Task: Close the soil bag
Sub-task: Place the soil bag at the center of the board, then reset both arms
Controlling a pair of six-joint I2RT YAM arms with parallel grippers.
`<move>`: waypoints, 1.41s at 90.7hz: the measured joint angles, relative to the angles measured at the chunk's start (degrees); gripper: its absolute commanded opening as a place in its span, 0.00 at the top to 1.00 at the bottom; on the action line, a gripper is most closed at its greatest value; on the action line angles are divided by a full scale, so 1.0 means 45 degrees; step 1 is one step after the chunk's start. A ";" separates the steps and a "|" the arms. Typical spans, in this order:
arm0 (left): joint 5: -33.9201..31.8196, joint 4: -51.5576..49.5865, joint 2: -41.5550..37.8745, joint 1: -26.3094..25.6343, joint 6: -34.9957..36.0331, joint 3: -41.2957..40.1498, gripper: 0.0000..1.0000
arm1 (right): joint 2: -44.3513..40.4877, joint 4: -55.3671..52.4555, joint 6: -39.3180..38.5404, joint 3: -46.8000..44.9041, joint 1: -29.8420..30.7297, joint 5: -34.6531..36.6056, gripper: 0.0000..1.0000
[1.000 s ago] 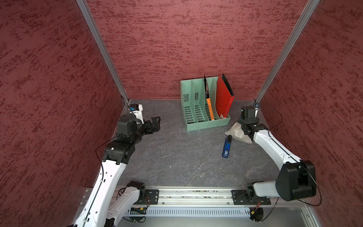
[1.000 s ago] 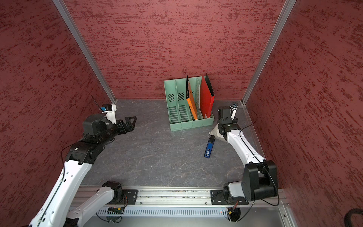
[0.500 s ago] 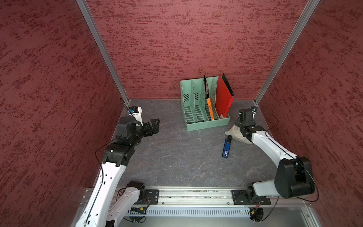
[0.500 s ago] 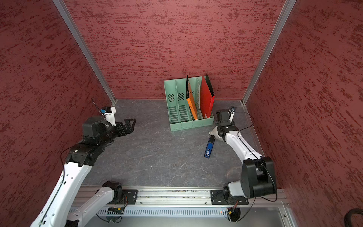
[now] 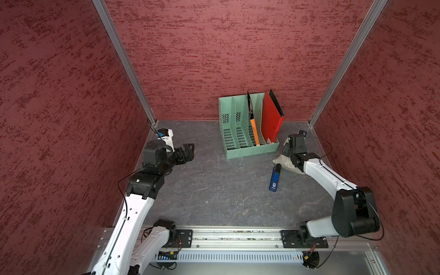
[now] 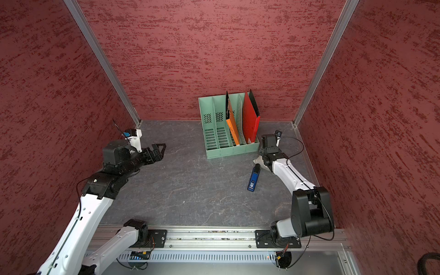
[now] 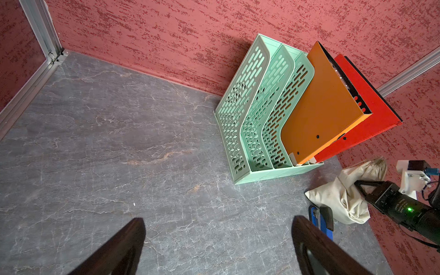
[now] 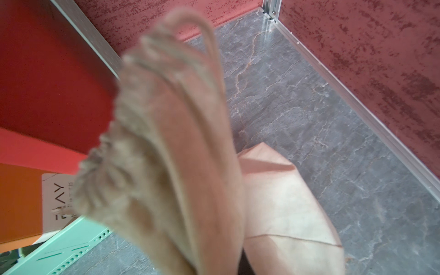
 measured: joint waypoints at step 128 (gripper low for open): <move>-0.0345 0.2191 0.1365 0.1311 0.0384 -0.2113 0.00 | -0.6052 0.2016 -0.4828 -0.3225 -0.0418 -0.1719 0.02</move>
